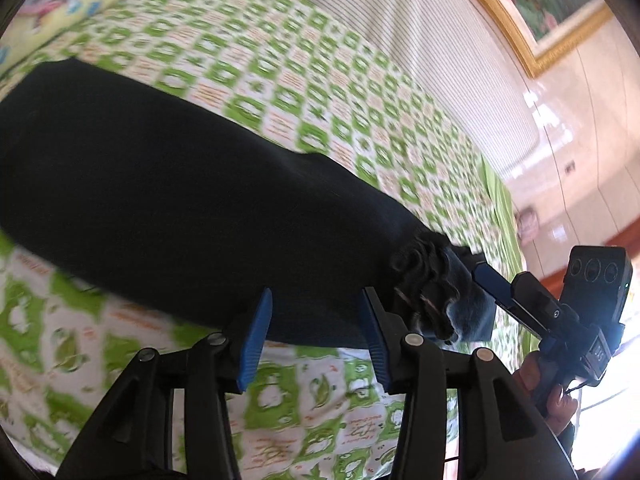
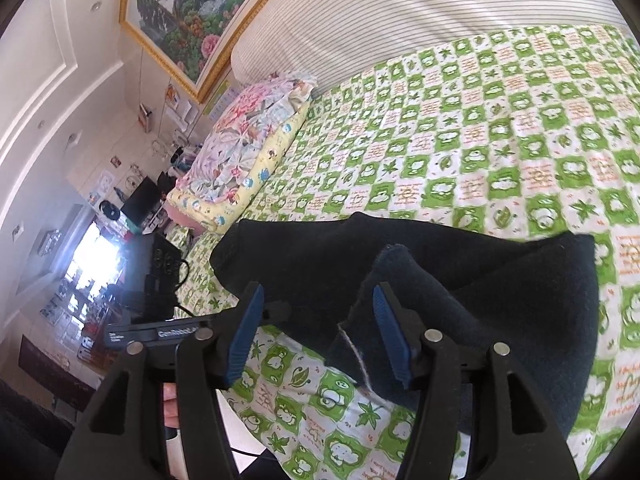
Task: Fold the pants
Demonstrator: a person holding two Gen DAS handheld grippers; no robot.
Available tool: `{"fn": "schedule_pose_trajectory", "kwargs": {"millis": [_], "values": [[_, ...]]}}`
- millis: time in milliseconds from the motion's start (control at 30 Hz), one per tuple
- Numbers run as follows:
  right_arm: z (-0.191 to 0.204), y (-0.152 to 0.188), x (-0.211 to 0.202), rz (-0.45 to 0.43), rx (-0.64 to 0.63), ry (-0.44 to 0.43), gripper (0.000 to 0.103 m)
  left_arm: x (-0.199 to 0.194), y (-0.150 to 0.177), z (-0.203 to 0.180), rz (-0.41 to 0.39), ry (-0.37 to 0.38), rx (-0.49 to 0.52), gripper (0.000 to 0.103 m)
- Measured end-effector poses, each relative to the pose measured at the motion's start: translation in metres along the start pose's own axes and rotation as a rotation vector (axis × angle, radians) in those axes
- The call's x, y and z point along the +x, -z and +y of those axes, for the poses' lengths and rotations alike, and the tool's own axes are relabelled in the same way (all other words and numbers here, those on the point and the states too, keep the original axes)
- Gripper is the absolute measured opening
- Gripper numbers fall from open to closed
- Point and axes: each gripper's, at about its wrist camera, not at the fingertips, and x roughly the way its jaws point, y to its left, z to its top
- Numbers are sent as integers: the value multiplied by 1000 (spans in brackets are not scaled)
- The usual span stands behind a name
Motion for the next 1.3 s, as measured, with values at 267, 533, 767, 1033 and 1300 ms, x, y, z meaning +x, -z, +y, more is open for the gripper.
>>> {"fn": "schedule_pose_trajectory", "kwargs": {"millis": [267, 533, 767, 1033, 1300], "values": [[24, -23, 36, 88, -98, -21, 66, -34, 1, 38, -77, -53, -108, 53], [50, -41, 74, 183, -200, -45, 67, -58, 3, 69, -136, -97, -191, 53], [65, -55, 97, 223, -251, -61, 67, -74, 6, 93, -181, -133, -269, 52], [81, -64, 134, 284, -299, -75, 67, -87, 4, 125, -212, -168, -347, 53], [101, -76, 179, 357, -362, -96, 67, -82, -10, 147, -215, -162, -385, 53]]}}
